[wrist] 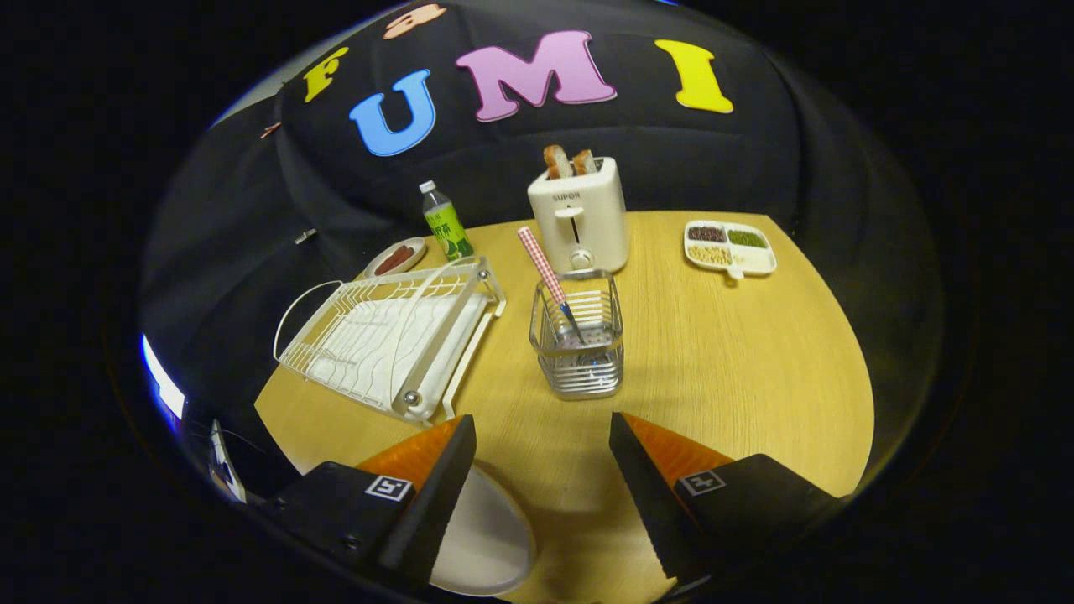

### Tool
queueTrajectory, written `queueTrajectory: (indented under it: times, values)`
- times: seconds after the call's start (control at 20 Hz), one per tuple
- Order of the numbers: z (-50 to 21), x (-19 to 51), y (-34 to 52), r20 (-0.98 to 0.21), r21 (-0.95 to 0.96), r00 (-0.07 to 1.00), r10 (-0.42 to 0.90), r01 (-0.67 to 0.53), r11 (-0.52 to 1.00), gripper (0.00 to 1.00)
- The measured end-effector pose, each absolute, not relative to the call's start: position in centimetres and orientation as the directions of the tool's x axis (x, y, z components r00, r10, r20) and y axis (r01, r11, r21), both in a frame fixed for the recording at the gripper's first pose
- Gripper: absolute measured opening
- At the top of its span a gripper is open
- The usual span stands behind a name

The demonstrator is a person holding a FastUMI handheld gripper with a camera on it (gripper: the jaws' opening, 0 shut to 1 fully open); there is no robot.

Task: Take the plate from the dish rack, then take the spoon from the basket and place it into the plate.

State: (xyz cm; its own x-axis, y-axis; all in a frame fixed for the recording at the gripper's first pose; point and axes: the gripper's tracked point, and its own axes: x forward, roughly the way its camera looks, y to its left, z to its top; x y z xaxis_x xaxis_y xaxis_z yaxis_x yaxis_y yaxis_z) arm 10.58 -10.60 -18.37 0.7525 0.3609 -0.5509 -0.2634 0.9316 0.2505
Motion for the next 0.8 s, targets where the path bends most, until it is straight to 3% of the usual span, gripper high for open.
queueTrajectory:
  times: [0.35, 0.8]
  values:
    - [-12.8, 16.4, -8.4, -0.429, 0.170, 0.817, 0.386, -0.347, 0.922, 0.98]
    - [-12.3, 24.3, -6.7, -0.401, 0.070, 0.834, 0.379, -0.385, 0.920, 0.99]
